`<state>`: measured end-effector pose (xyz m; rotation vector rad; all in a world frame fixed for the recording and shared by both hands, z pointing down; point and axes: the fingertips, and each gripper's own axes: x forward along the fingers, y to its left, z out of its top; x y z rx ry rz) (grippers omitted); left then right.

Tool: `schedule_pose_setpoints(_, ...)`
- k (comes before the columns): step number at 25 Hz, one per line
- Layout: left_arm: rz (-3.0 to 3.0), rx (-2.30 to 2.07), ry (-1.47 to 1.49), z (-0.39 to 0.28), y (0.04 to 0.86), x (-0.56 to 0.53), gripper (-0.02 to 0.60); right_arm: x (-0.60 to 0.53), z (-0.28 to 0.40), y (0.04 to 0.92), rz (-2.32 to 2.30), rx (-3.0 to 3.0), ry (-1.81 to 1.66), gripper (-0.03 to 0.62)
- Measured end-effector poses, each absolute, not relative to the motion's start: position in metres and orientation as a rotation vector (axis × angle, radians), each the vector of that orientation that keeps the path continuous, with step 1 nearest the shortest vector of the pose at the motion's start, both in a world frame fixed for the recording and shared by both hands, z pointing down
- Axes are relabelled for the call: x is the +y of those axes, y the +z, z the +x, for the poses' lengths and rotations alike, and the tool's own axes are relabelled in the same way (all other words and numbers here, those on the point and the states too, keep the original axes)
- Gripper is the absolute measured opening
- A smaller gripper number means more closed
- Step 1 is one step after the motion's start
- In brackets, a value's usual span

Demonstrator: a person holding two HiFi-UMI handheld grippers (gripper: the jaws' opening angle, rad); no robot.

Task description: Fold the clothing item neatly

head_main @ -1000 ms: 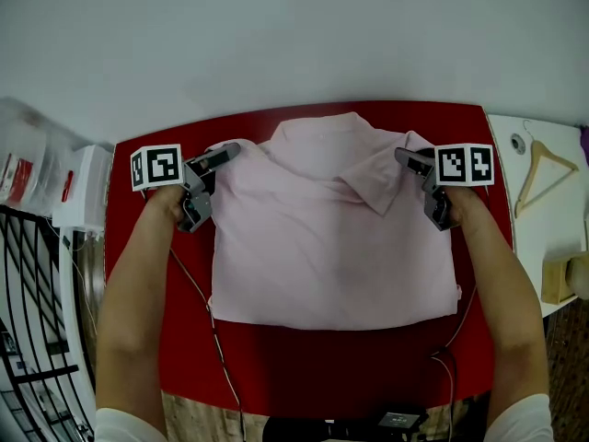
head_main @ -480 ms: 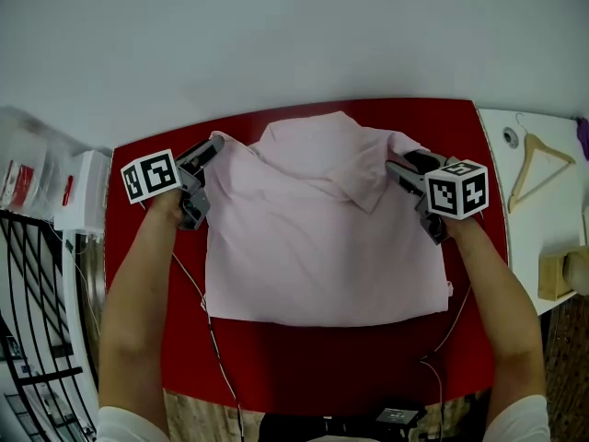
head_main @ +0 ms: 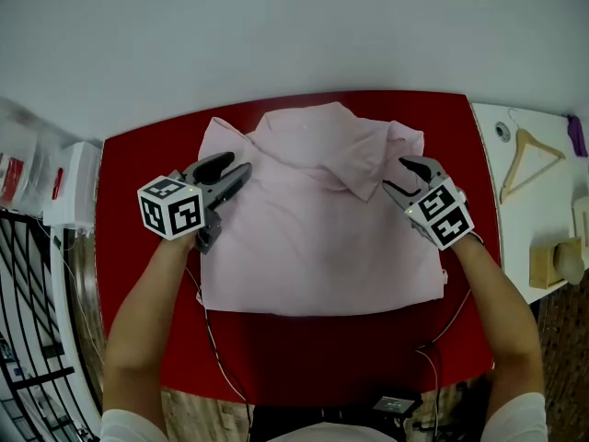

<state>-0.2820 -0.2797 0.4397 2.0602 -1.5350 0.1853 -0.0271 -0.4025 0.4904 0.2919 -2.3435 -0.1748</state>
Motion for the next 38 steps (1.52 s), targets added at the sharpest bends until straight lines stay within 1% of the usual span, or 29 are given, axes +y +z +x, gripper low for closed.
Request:
schedule_pose_setpoints(2,2.183,-1.496,0.313,-0.258,0.445,-0.272,0.214,-0.370,-0.032,0.501,0.180,-2.272,-0.311,0.222)
schedule_pose_setpoints(4,2.287,-1.436,0.417,-0.235,0.452,-0.266,0.194,-0.344,-0.037,0.515,0.106,-2.195,-0.401,0.222)
schedule_pose_setpoints(9,2.424,-1.306,0.556,-0.206,0.463,-0.263,0.187,-0.336,-0.050,0.538,0.158,-2.078,-0.417,0.216)
schedule_pose_setpoints(10,2.437,-1.295,0.560,-0.203,0.463,-0.265,0.187,-0.340,-0.051,0.540,0.171,-2.057,-0.423,0.196)
schedule_pose_setpoints(12,2.452,-1.278,0.561,-0.199,0.460,-0.266,0.187,-0.347,-0.050,0.542,0.185,-2.009,-0.450,0.080)
schedule_pose_setpoints(13,2.455,-1.272,0.566,-0.198,0.460,-0.265,0.187,-0.350,-0.050,0.543,0.186,-1.987,-0.465,0.041)
schedule_pose_setpoints(14,2.459,-1.269,0.576,-0.197,0.460,-0.265,0.187,-0.352,-0.049,0.542,0.189,-1.971,-0.477,0.032)
schedule_pose_setpoints(17,2.462,-1.280,0.611,-0.196,0.461,-0.271,0.187,-0.367,-0.055,0.525,0.230,-1.992,-0.527,0.023)
schedule_pose_setpoints(21,2.487,-1.311,0.683,-0.193,0.459,-0.285,0.187,-0.402,-0.089,0.495,0.308,-2.056,-0.594,0.023)
schedule_pose_setpoints(27,2.564,-1.234,0.989,-0.177,0.476,-0.303,0.189,-0.462,-0.144,0.485,0.433,-2.154,-0.479,0.023)
schedule_pose_setpoints(29,2.576,-1.174,1.089,-0.174,0.489,-0.307,0.189,-0.471,-0.158,0.491,0.423,-2.195,-0.388,0.026)
schedule_pose_setpoints(30,2.574,-1.148,1.131,-0.173,0.495,-0.309,0.189,-0.473,-0.164,0.493,0.410,-2.220,-0.339,0.044)
schedule_pose_setpoints(31,2.568,-1.127,1.163,-0.173,0.501,-0.311,0.190,-0.475,-0.167,0.493,0.395,-2.246,-0.304,0.143)
schedule_pose_setpoints(32,2.560,-1.111,1.185,-0.173,0.507,-0.312,0.190,-0.476,-0.169,0.490,0.380,-2.273,-0.289,0.223)
schedule_pose_setpoints(34,2.539,-1.099,1.194,-0.176,0.514,-0.315,0.190,-0.476,-0.166,0.480,0.357,-2.309,-0.317,0.227)
schedule_pose_setpoints(37,2.496,-1.128,1.127,-0.187,0.517,-0.320,0.182,-0.475,-0.148,0.468,0.321,-2.296,-0.442,0.227)
schedule_pose_setpoints(38,2.480,-1.145,1.086,-0.191,0.516,-0.322,0.151,-0.473,-0.139,0.468,0.296,-2.277,-0.480,0.227)
